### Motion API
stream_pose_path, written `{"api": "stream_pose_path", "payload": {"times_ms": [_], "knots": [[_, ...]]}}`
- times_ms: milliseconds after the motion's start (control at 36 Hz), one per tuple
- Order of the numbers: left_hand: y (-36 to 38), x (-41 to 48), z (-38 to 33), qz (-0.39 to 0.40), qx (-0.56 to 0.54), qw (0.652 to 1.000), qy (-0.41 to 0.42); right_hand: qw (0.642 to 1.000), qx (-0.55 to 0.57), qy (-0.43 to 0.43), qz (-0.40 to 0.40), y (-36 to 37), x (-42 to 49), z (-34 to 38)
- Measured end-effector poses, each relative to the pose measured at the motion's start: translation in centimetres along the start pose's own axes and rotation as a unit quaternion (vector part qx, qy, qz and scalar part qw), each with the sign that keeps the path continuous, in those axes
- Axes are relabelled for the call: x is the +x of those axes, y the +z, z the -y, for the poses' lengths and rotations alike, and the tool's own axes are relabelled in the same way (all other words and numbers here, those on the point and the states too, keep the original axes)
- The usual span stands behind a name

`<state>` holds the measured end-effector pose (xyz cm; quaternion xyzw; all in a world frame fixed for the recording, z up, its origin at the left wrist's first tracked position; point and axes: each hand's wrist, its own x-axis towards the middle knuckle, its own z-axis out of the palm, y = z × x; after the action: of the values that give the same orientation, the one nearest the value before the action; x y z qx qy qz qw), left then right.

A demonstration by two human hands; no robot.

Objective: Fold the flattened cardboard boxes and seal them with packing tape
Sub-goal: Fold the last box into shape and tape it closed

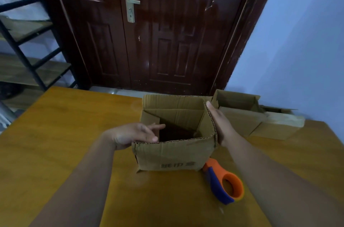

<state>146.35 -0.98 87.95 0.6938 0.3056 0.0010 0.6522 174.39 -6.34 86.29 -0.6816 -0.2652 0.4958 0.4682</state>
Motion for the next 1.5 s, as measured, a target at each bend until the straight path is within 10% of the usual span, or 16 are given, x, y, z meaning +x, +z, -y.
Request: {"api": "stream_pose_path", "payload": {"times_ms": [639,806,1111,1250,1500], "knots": [[0.8,1.9,-2.1,0.040,0.138,0.989,-0.018,0.962,-0.260,-0.060,0.051,0.7,0.7,1.7],[1.0,2.4,-1.9,-0.109,0.043,0.993,-0.034,0.924,-0.366,-0.008,0.109,-0.1,2.1,0.9],[0.8,1.5,2.0,-0.183,-0.164,0.959,0.141,0.986,-0.162,0.033,0.016,-0.4,2.5,-0.3],[1.3,2.1,1.7,-0.224,-0.112,0.962,0.104,0.991,-0.120,0.046,-0.022,-0.2,2.7,-0.4],[3.2,4.4,2.7,-0.527,0.090,0.844,0.048,0.995,-0.071,0.073,-0.020,-0.8,1.8,-1.9]]}}
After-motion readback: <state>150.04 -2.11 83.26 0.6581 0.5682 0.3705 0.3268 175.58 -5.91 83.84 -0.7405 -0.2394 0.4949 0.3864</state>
